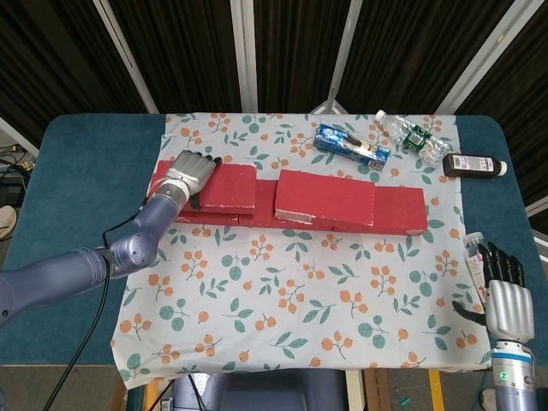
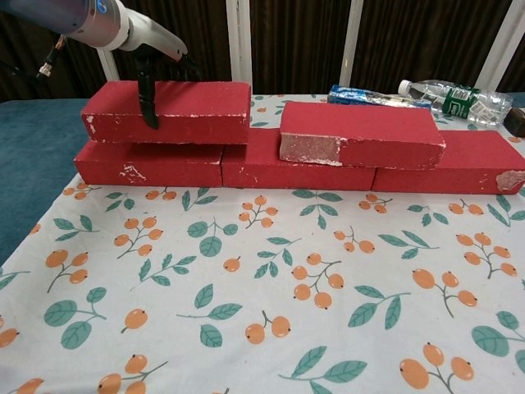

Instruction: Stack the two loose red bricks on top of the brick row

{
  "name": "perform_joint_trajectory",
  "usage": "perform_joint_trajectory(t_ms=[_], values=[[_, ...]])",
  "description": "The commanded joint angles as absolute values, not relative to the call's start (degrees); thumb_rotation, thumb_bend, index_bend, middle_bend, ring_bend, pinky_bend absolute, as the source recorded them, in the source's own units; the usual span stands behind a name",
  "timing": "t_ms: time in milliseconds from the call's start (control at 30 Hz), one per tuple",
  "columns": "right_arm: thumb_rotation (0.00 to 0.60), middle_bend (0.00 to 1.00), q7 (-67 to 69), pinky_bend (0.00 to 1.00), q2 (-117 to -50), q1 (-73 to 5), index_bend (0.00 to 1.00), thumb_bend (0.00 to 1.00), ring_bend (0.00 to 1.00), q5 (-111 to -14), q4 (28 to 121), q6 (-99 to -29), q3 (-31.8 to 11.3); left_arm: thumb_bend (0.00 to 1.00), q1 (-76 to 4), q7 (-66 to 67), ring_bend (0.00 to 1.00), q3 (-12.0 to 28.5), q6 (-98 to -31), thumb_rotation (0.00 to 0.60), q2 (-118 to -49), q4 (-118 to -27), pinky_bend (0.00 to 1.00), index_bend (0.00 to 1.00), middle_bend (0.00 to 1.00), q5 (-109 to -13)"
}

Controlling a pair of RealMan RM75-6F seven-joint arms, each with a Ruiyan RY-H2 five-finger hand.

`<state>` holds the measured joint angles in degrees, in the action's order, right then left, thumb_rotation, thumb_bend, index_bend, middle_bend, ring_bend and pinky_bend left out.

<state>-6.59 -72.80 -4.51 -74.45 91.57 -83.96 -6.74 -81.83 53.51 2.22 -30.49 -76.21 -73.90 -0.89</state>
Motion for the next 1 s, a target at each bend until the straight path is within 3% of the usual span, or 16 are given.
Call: perform_joint_trajectory(t_ms=[33,1000], values=[[0.600,0.00,-6.8,0.00,-72.6,-4.4,0.00,0.15,0.00,-74.4,91.8,-84.0,-6.8,0.07,-82.5,52.8,0.25,1.4,-30.6,0.600,-76.7,-73.4,0.23,0.35,0.33,-0.7],[0.600,0.00,-5.7,0.00,-71.8,-3.3,0.00,0.15,0.00,-74.2,92.5,-85.5,-8.0,0.07,-88.8,49.0,0.24,-4.8,-30.2,0.600,-84.2,-66.8,0.23,0.34,0.33,3.6]])
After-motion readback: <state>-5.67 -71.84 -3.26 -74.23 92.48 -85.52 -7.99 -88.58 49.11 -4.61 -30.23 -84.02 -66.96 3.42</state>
